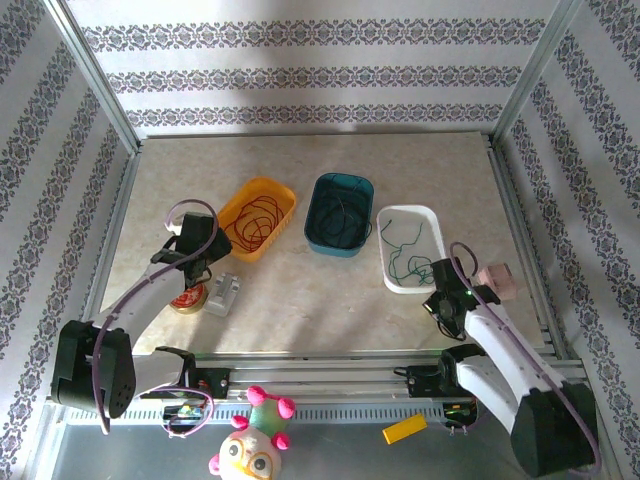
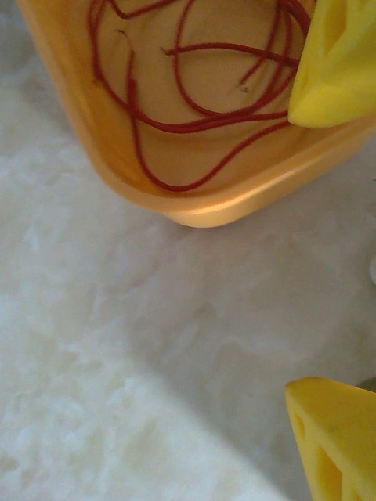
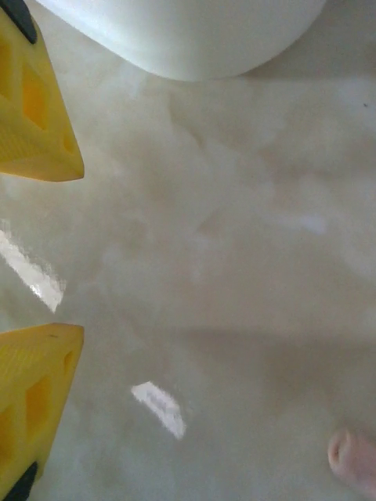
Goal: Untangle the cables
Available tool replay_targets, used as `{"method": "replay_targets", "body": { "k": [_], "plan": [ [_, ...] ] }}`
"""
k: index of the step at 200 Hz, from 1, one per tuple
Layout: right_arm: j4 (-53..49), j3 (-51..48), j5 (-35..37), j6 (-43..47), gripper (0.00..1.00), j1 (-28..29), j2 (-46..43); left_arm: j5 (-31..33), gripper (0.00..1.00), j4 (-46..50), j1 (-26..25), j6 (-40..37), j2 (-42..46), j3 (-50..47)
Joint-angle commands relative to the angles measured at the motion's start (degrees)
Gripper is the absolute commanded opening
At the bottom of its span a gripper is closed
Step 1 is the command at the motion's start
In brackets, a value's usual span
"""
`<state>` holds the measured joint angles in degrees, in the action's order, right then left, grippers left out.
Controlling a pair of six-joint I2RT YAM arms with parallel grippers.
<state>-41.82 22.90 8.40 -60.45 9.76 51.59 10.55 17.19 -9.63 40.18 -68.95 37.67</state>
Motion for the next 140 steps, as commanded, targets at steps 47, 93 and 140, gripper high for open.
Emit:
{"method": "replay_targets", "body": {
  "k": [47,93,140],
  "plan": [
    [12.73,11.85,-10.25,18.86,0.52,-2.99,18.07,-7.38,0.8,-5.9,-6.97,1.81,-4.14,-3.7],
    [11.5,22.83,-15.96,25.01,0.52,-3.28,27.65,-9.37,0.79,-11.7,-13.68,2.27,-9.21,-1.91],
    [10.04,24.44,-15.39,25.53,0.51,-3.31,24.04,-12.12,0.79,-17.03,-18.85,0.85,-16.82,3.06]
  ]
}}
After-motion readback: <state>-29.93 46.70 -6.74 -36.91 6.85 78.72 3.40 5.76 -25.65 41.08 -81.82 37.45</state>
